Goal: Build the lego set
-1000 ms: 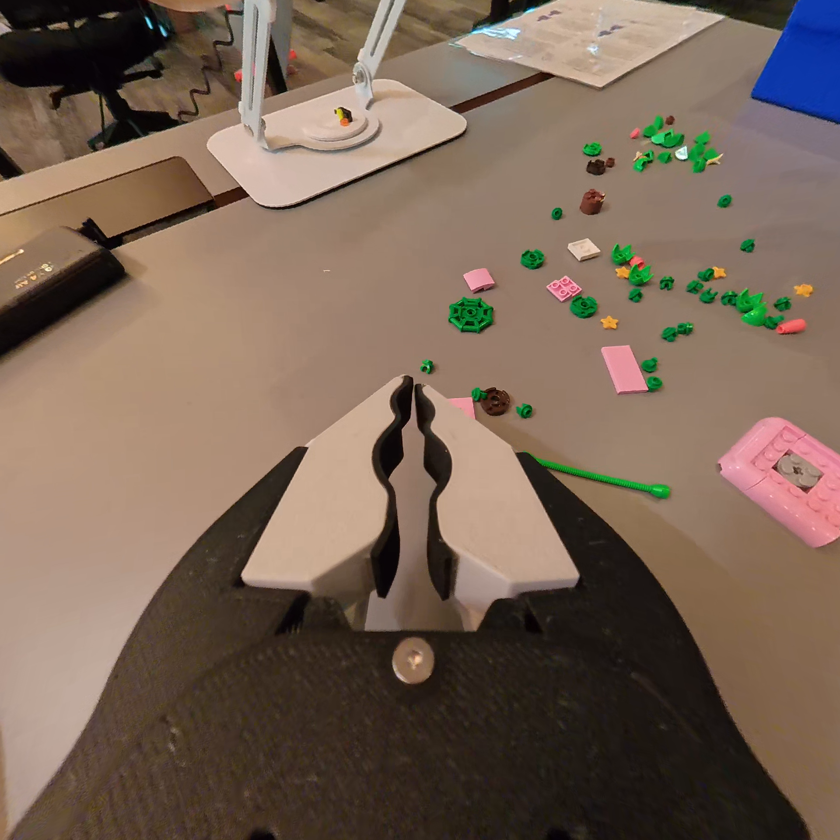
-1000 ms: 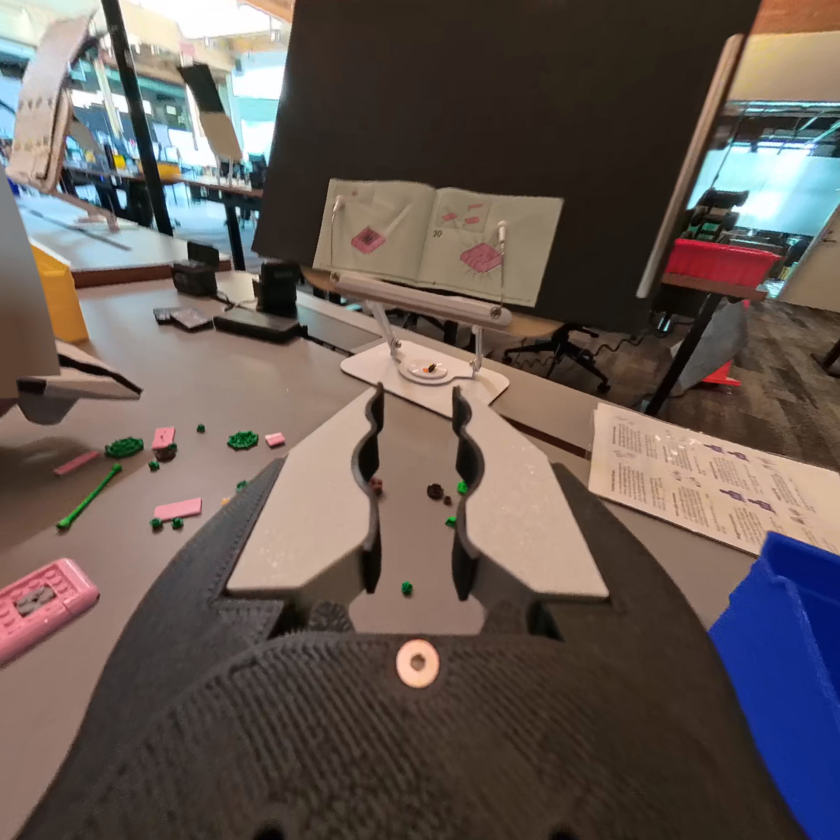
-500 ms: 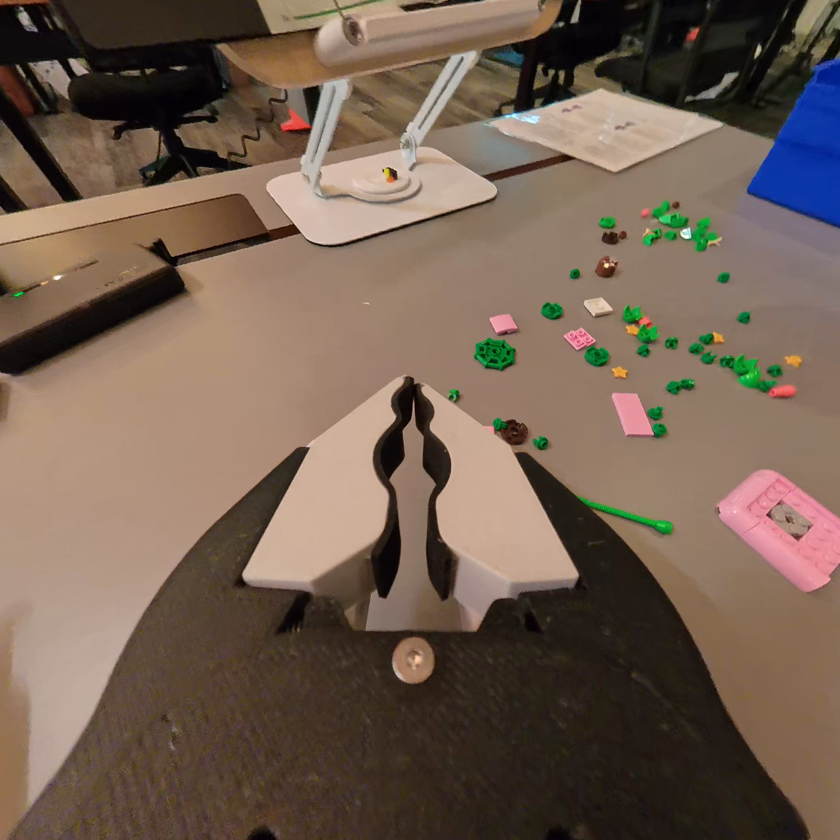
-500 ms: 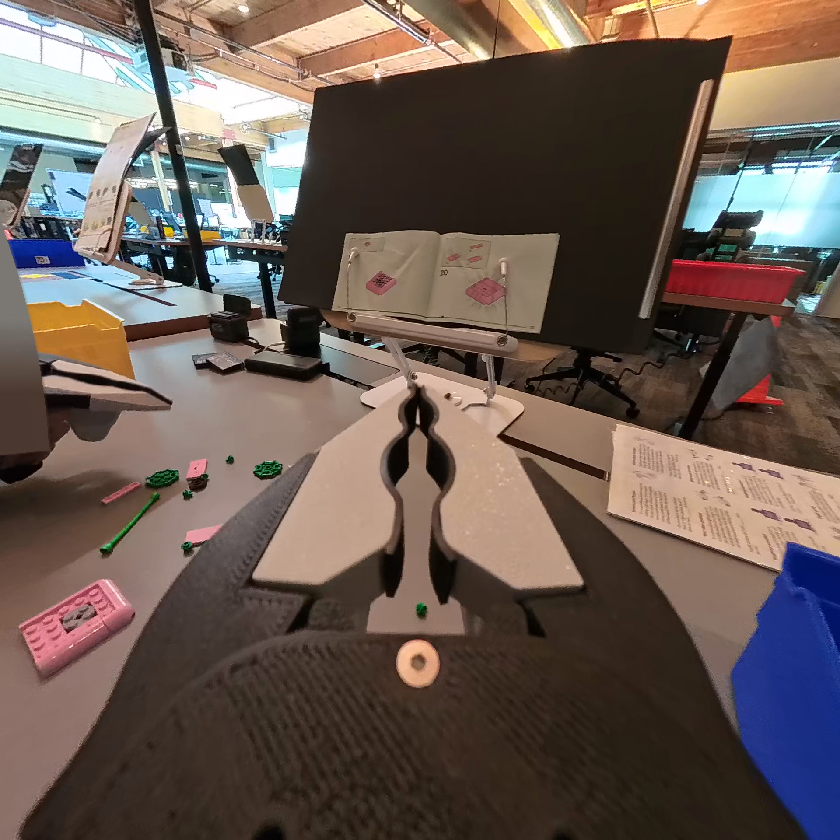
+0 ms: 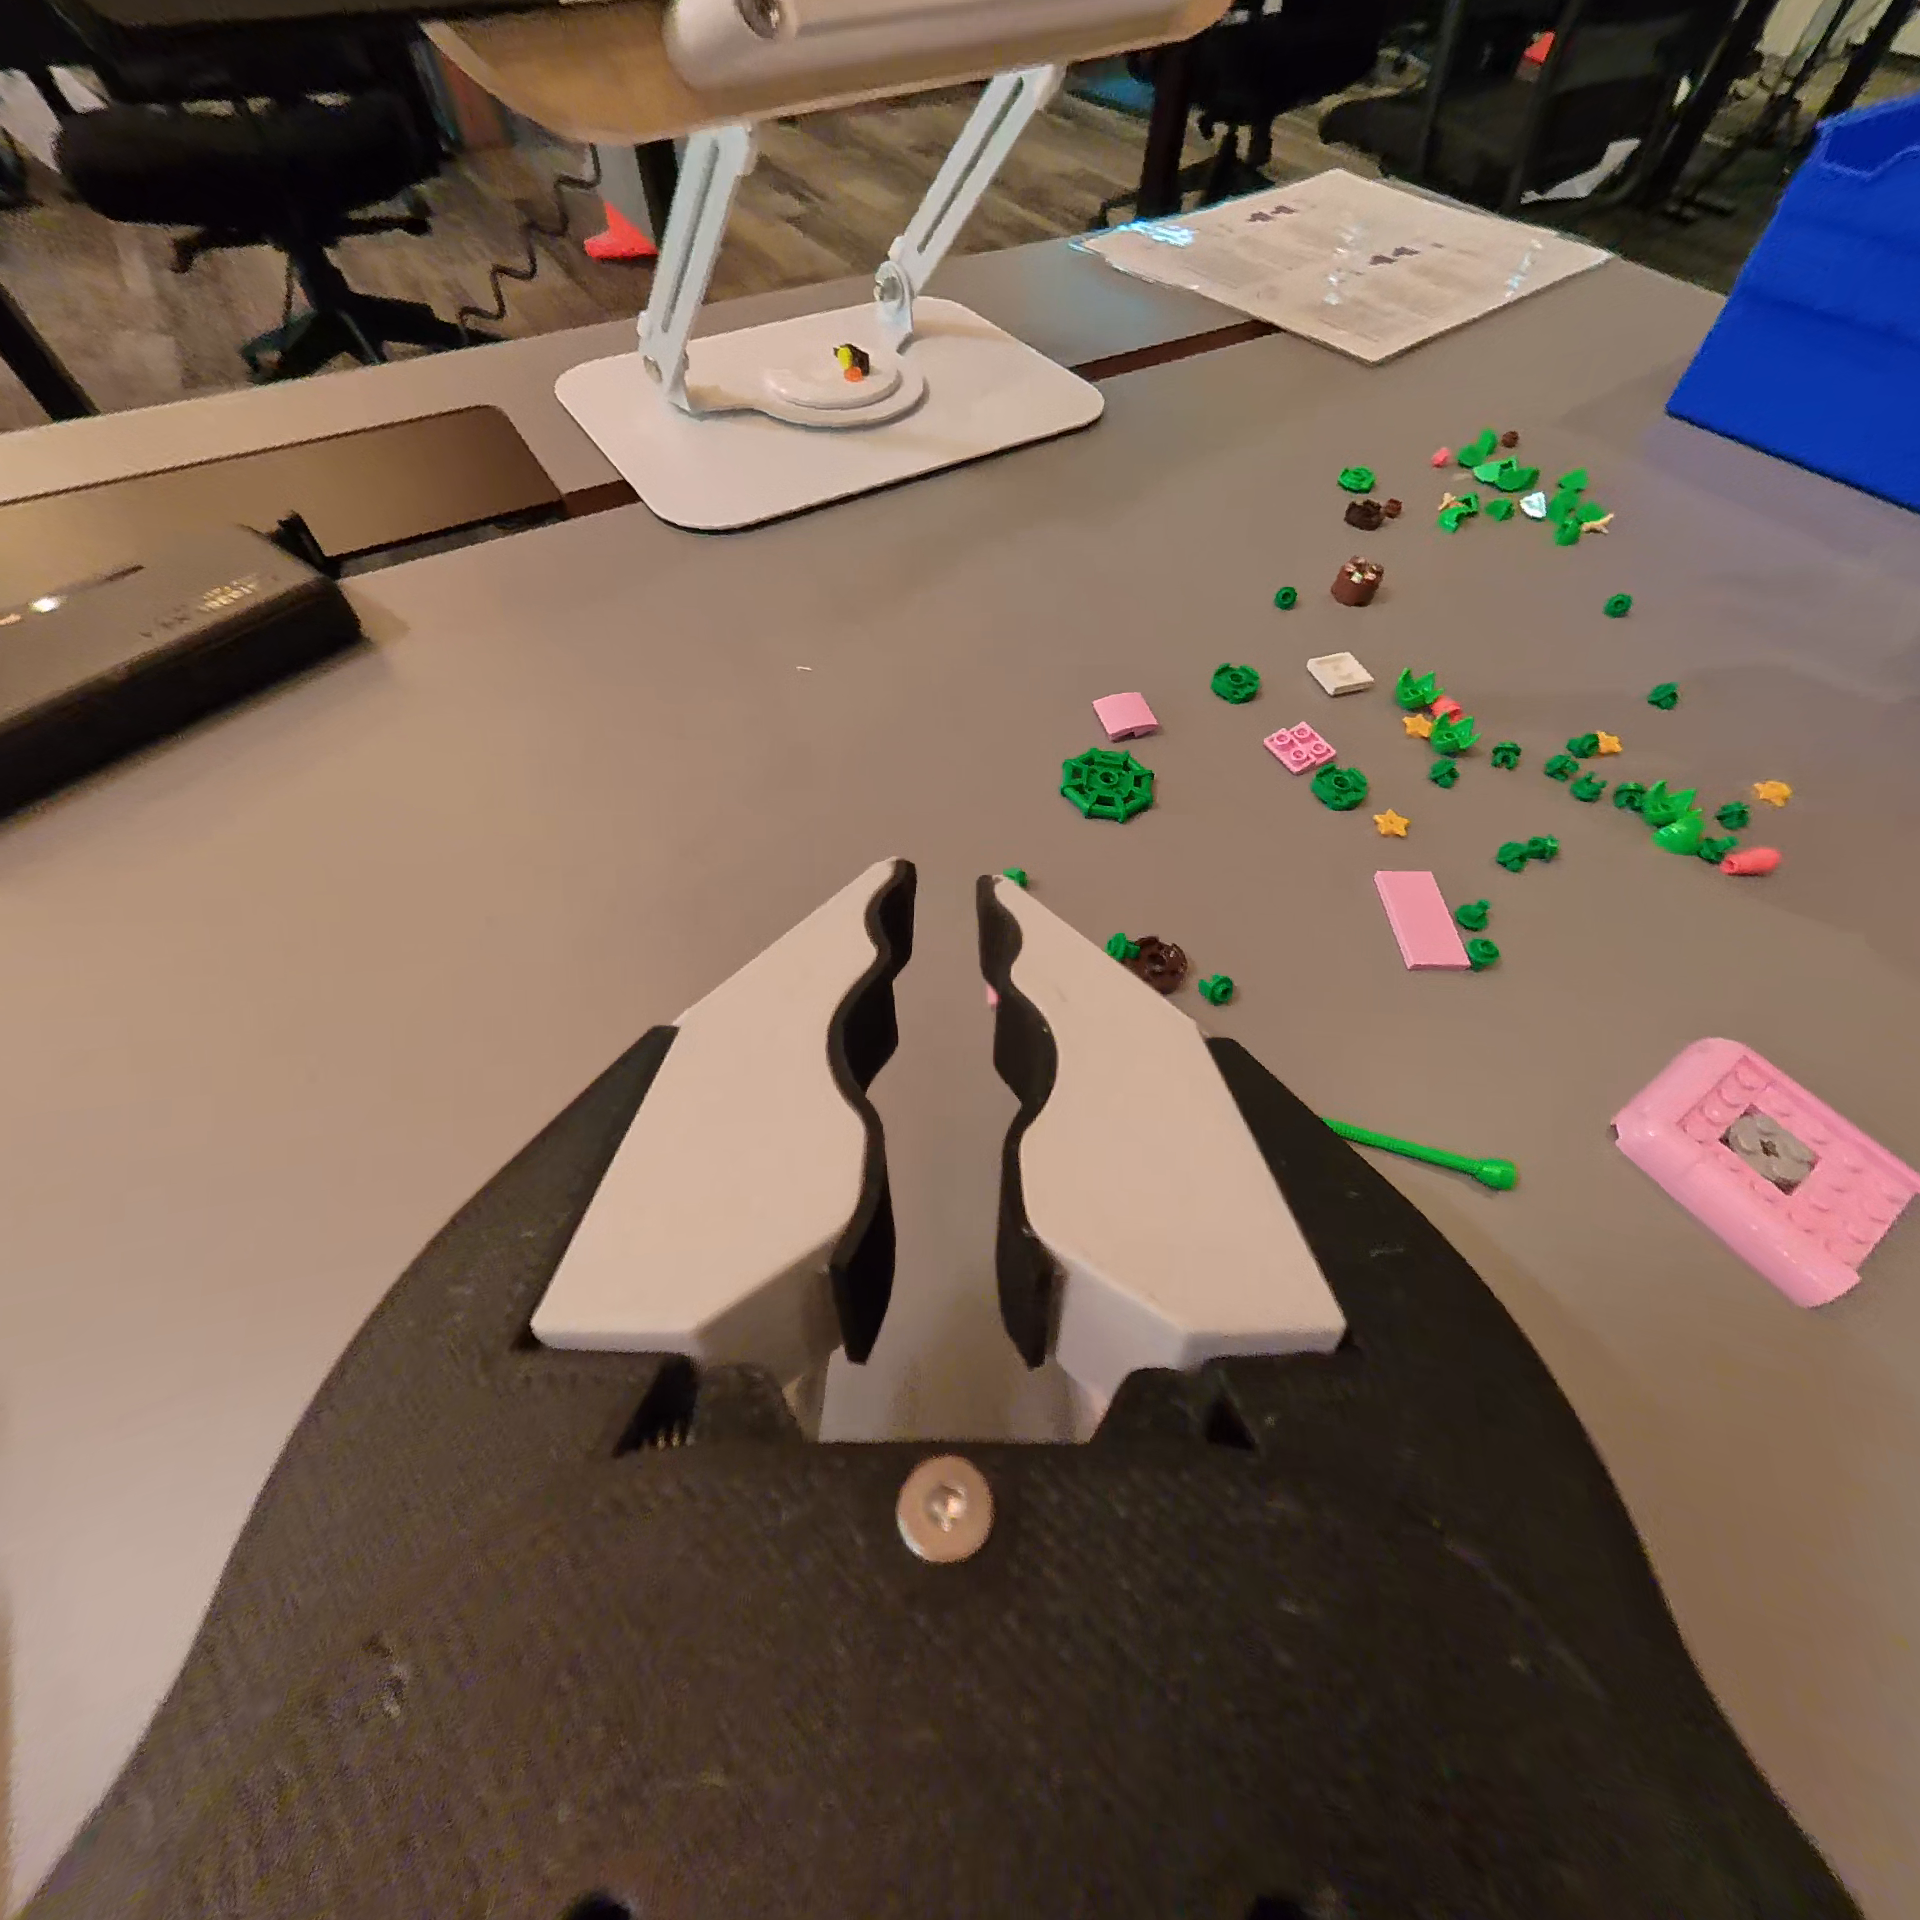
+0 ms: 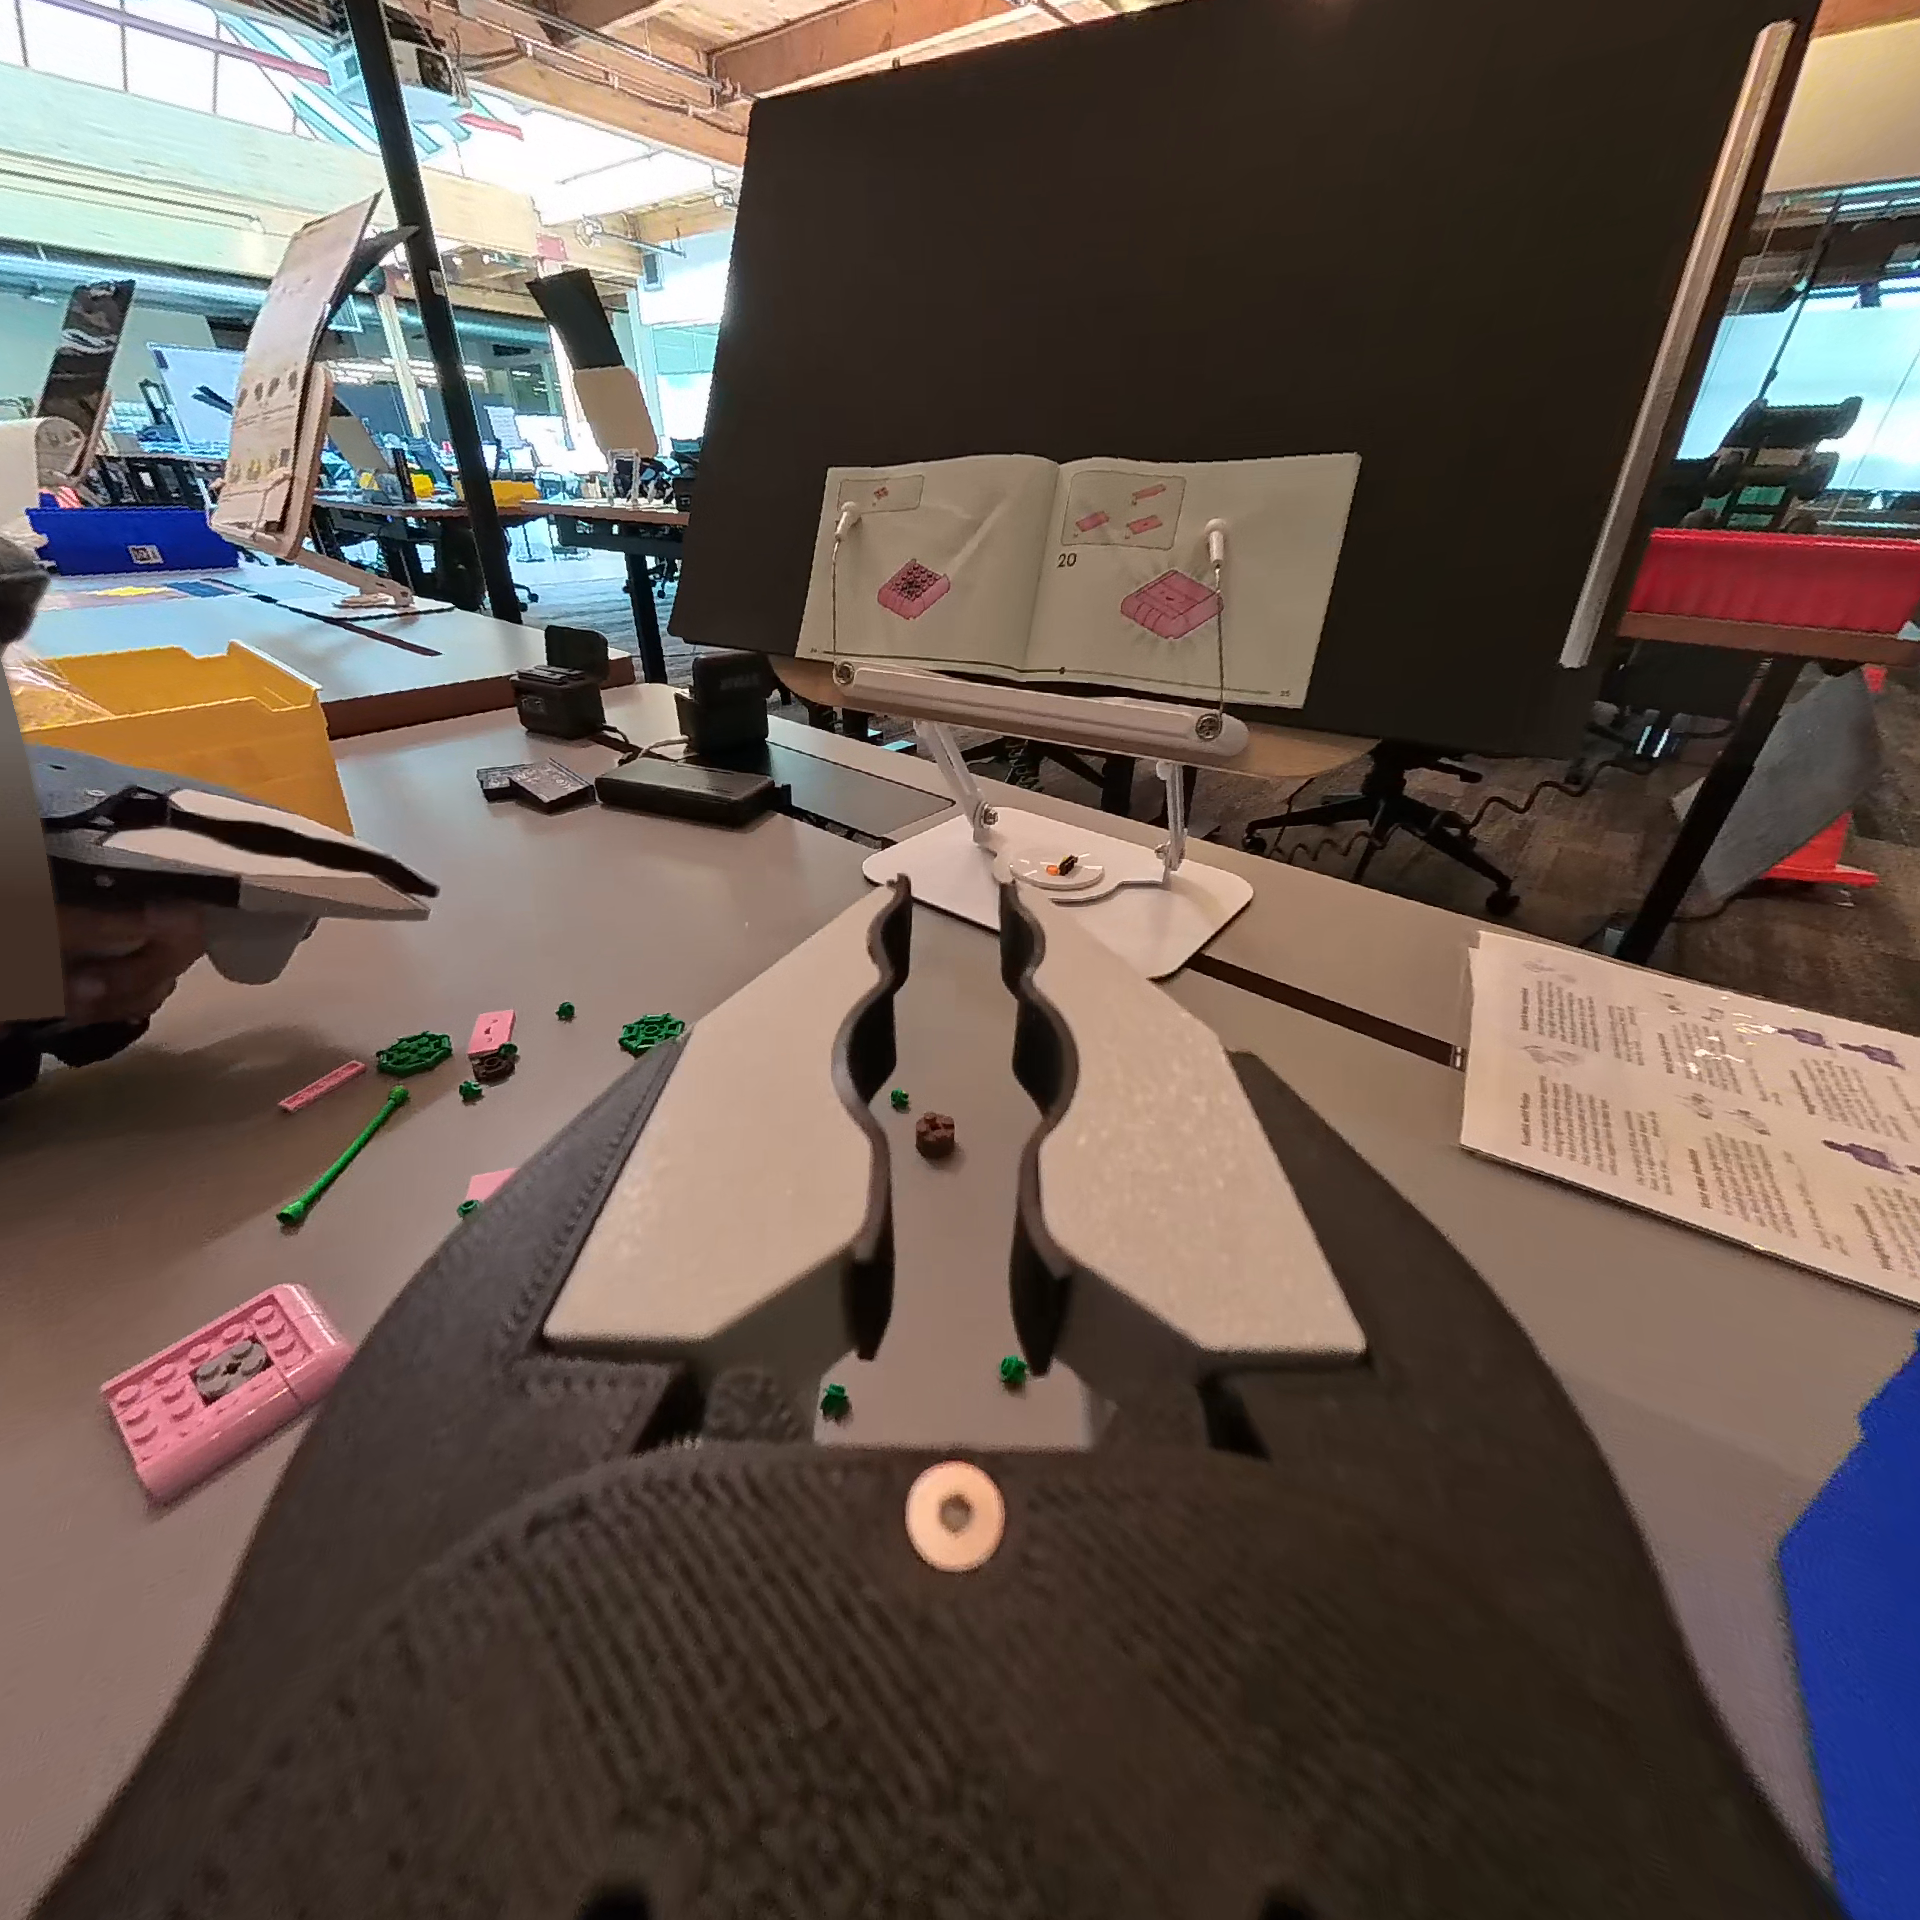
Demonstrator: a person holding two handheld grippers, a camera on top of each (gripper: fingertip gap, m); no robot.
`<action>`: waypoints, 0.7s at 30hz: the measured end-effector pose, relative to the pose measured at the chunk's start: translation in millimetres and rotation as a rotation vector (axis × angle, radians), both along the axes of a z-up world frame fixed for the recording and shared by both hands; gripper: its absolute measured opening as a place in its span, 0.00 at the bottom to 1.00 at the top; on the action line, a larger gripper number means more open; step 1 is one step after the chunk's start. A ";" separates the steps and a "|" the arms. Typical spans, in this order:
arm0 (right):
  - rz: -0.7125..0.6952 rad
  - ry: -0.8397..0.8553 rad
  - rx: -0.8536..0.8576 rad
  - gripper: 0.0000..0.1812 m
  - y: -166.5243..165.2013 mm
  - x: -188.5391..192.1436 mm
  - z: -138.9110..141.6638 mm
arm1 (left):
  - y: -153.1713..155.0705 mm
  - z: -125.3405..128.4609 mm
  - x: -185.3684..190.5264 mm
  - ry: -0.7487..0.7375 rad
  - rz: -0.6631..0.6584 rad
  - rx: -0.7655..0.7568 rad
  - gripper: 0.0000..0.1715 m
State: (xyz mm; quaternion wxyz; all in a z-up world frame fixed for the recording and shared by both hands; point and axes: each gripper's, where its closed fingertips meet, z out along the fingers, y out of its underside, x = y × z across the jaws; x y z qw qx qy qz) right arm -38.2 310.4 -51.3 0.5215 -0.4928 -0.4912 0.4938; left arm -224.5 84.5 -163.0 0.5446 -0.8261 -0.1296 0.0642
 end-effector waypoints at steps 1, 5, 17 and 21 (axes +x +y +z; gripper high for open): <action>-0.001 -0.002 0.000 0.08 0.1 -0.3 -0.4 | 0.8 -2.4 2.4 -0.012 -0.016 -0.011 0.07; -0.003 -0.009 0.001 0.08 0.8 -1.1 -2.1 | -3.1 -16.8 23.5 -0.065 -0.196 -0.119 0.13; 0.010 -0.043 0.003 0.09 -2.9 -6.4 -11.1 | -34.3 -57.7 65.4 -0.088 -0.540 -0.356 0.28; 0.020 -0.048 0.002 0.09 -6.2 -7.8 -12.2 | -32.6 -59.0 65.1 -0.062 -0.531 -0.366 0.18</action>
